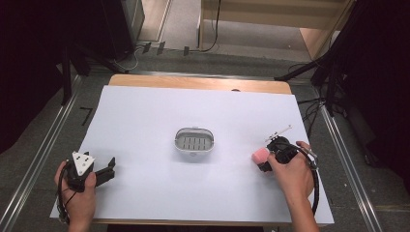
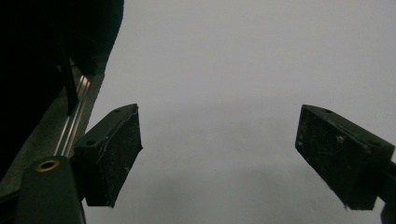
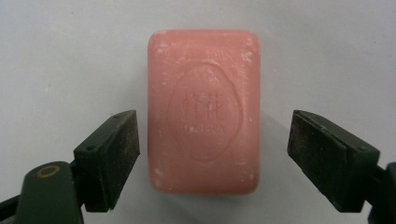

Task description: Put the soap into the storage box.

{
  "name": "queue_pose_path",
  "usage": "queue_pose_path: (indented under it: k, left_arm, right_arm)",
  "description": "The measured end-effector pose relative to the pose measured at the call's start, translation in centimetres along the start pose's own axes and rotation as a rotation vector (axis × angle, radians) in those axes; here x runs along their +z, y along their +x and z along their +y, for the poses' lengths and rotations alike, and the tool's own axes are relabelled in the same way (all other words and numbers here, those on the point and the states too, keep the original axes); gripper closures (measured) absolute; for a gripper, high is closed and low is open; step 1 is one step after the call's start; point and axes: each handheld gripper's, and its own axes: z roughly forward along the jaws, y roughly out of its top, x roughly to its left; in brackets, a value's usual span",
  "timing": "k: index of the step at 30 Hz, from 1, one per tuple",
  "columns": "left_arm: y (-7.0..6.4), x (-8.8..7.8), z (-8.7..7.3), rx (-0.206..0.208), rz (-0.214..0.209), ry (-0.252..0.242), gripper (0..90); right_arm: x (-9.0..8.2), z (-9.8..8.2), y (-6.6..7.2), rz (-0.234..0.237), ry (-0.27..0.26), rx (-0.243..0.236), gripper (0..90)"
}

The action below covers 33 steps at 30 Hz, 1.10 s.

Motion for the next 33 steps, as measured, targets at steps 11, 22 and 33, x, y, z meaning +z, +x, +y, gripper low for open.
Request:
queue_pose_path:
  k: [11,22,33]
  left_arm:
    - [0.0,0.0,0.0,-0.002,-0.004,0.003,15.1]
    - [0.0,0.1,0.0,-0.003,0.004,0.005,14.9]
    - [0.0,0.1,0.0,-0.001,0.003,0.006,14.8]
  right_arm:
    - [0.7,0.9,0.3,0.026,0.019,0.014,29.9]
    - [1.2,1.2,0.3,0.021,0.034,0.010,38.2]
    - [0.4,1.2,0.0,0.061,-0.009,-0.050,38.6]
